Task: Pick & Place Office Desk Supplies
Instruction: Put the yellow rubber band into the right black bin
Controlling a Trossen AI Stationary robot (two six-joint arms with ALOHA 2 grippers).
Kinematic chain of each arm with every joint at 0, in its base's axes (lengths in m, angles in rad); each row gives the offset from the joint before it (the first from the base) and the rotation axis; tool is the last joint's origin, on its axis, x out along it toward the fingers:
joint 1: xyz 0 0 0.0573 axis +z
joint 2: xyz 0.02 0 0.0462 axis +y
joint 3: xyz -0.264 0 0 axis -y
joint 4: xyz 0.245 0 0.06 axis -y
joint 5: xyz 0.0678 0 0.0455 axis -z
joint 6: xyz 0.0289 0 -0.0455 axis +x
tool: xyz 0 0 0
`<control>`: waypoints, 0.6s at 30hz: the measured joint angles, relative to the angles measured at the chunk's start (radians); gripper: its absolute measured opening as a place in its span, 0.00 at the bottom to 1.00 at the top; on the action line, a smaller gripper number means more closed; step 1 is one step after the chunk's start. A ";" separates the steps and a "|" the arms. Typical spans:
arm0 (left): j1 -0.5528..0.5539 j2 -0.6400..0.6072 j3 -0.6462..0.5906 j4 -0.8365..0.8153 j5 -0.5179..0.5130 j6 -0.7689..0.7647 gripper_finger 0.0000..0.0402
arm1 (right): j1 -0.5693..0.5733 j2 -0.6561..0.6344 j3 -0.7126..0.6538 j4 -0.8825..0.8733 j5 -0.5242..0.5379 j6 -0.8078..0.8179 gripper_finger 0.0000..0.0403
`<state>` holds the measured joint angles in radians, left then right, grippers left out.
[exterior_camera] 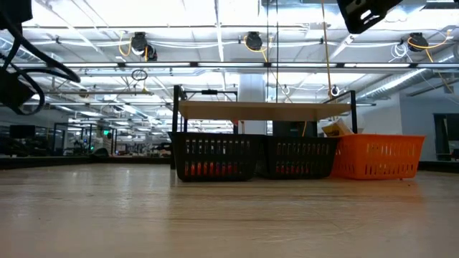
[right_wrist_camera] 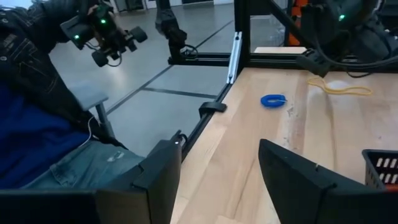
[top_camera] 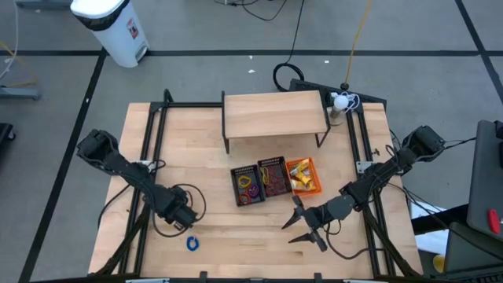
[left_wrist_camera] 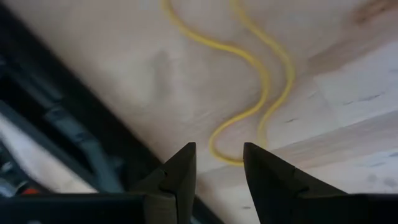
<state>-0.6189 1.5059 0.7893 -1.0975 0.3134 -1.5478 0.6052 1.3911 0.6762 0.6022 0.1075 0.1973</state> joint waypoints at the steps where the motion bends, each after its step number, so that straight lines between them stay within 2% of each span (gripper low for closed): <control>1: -0.001 0.000 -0.006 0.021 0.000 0.000 0.33 | 0.000 0.000 0.000 0.000 -0.001 0.000 0.51; 5: -0.016 0.000 -0.012 0.110 -0.020 0.028 0.33 | 0.005 0.000 0.000 0.000 0.000 0.000 0.51; 9: -0.027 0.000 -0.012 0.206 -0.085 0.062 0.33 | 0.006 0.000 0.000 0.000 0.000 0.000 0.51; 12: -0.034 0.000 -0.012 0.221 -0.123 0.063 0.33 | 0.006 0.000 0.000 0.000 0.000 0.000 0.52; 18: -0.045 0.000 -0.012 0.217 -0.131 0.072 0.33 | 0.006 0.000 0.000 -0.001 0.000 0.000 0.52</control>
<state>-0.6640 1.5059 0.7776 -0.8803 0.1822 -1.4763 0.6109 1.3911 0.6762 0.6015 0.1074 0.1974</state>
